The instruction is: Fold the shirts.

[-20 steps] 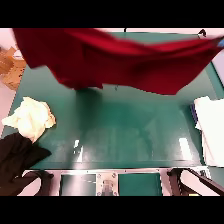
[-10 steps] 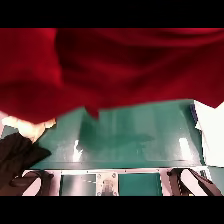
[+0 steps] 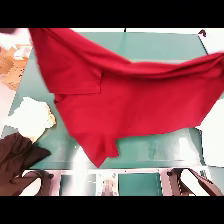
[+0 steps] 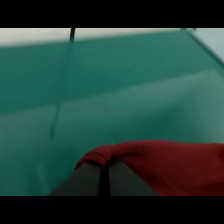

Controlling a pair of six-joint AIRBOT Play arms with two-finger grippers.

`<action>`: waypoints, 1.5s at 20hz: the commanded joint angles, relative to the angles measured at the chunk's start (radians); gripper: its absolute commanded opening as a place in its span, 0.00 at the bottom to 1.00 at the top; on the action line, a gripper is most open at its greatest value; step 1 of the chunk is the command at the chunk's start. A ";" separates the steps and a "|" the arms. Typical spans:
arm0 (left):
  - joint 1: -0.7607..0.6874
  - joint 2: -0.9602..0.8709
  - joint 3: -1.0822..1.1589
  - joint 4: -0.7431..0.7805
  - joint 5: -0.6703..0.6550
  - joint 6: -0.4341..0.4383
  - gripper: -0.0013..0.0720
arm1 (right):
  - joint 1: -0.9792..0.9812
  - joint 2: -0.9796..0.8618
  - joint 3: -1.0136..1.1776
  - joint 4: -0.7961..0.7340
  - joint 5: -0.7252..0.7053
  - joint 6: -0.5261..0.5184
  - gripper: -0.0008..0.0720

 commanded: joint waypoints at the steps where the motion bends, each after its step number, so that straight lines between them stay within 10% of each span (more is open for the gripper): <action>1: -0.060 -0.225 -0.113 -0.039 0.158 0.116 0.05 | 0.027 -0.127 -0.281 0.042 -0.240 -0.117 0.03; 8: -0.143 -0.642 -0.112 -0.140 0.572 0.135 0.05 | 0.078 -0.742 -0.066 0.321 -0.377 -0.301 0.09; 9: -0.142 -0.653 -0.112 -0.142 0.587 0.135 0.20 | 0.079 -0.797 -0.010 0.322 -0.359 -0.301 0.28; 10: -0.136 -0.652 -0.110 -0.142 0.593 0.133 0.79 | 0.076 -0.838 0.049 0.318 -0.324 -0.301 0.42; 11: -0.122 -0.650 -0.092 -0.142 0.561 0.110 0.97 | 0.068 -0.855 0.097 0.302 -0.292 -0.301 0.42; 17: 0.077 -0.634 0.131 -0.134 -0.159 0.032 0.96 | -0.064 -0.803 0.240 0.101 -0.019 -0.223 0.41; 20: 0.159 -0.634 0.132 -0.132 -0.453 -0.005 0.05 | -0.115 -0.738 0.143 0.082 0.069 -0.221 0.18; 24: 0.166 -0.581 0.053 -0.043 -0.606 -0.049 0.05 | -0.156 -0.590 -0.089 0.063 0.069 -0.225 0.03; 29: 0.180 -0.265 -0.501 0.056 -0.269 -0.022 0.05 | -0.227 -0.376 -0.366 0.006 -0.060 -0.225 0.03; 30: 0.180 -0.235 -0.588 0.053 -0.186 -0.013 0.18 | -0.230 -0.350 -0.402 0.007 -0.076 -0.225 0.03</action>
